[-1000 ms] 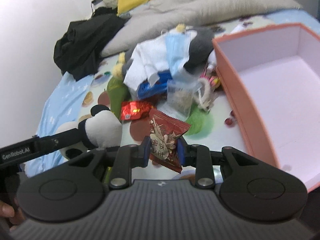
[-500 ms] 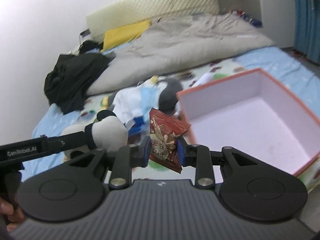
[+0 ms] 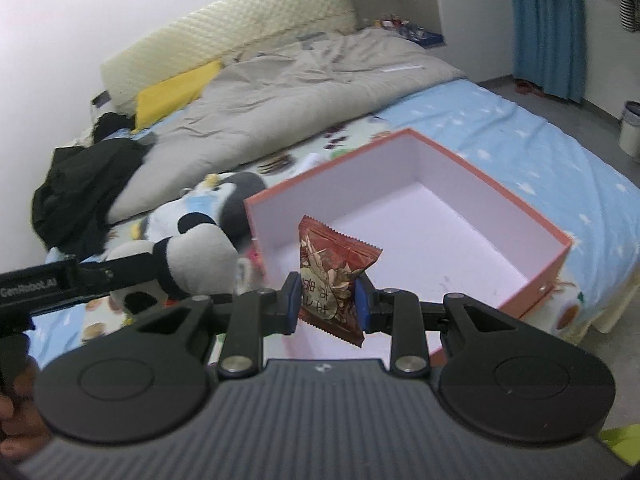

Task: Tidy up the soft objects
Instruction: 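Carry the panda plush and snack packet over the pink box with both grippers, then open both grippers to drop the panda and snack packet into the box, then withdraw both grippers from the box back toward the pile, then grasp the red foil candy packet with the left gripper while the right gripper reaches toward the clear plastic bag, then grasp the clear plastic bag with the right gripper while the left gripper holds the red candy, then carry the red candy packet and clear bag over the pink box with both grippers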

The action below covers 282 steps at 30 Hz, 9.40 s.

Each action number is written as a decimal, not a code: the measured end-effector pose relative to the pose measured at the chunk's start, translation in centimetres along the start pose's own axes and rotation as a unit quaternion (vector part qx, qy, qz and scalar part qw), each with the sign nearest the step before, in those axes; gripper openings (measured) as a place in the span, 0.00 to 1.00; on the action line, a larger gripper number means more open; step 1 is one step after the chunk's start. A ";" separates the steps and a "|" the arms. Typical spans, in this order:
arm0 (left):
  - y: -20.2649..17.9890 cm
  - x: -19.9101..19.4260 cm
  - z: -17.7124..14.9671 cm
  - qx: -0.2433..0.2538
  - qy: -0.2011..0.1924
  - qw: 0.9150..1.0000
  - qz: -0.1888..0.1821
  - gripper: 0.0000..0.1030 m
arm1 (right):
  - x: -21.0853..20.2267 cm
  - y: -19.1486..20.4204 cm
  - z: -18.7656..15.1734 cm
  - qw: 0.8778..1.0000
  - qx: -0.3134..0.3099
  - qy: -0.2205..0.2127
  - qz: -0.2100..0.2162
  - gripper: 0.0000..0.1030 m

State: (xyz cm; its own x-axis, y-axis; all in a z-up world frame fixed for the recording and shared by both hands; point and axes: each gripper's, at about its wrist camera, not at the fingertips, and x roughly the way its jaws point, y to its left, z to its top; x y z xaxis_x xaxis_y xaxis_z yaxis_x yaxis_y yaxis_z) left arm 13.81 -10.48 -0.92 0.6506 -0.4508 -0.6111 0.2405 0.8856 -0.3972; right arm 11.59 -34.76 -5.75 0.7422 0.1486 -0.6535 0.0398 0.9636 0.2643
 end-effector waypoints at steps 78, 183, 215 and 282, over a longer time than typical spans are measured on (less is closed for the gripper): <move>3.4 -8.6 -7.4 0.011 -0.013 0.998 0.059 0.75 | -3.0 4.6 -6.3 0.997 -0.046 0.022 0.050 0.47; 18.4 5.6 -10.4 -0.097 0.076 0.977 0.176 0.40 | 17.4 9.4 -9.4 0.970 0.048 0.216 0.095 0.30; 20.7 7.7 -7.9 -0.122 0.134 0.965 0.187 0.40 | 21.9 12.8 -10.0 0.952 -0.215 0.204 0.078 0.66; -2.3 0.4 -5.7 0.041 -0.013 0.999 0.016 0.40 | -1.6 0.4 -4.1 0.997 -0.067 -0.035 0.027 0.28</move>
State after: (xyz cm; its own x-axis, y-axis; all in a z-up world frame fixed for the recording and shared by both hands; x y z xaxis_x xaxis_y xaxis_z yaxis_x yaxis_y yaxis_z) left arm 9.40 -13.35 -4.19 0.6771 -0.4204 -0.6040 0.2770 0.9060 -0.3201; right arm 7.62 -33.68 -7.50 0.7863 0.1887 -0.5883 -0.0866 0.9765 0.1974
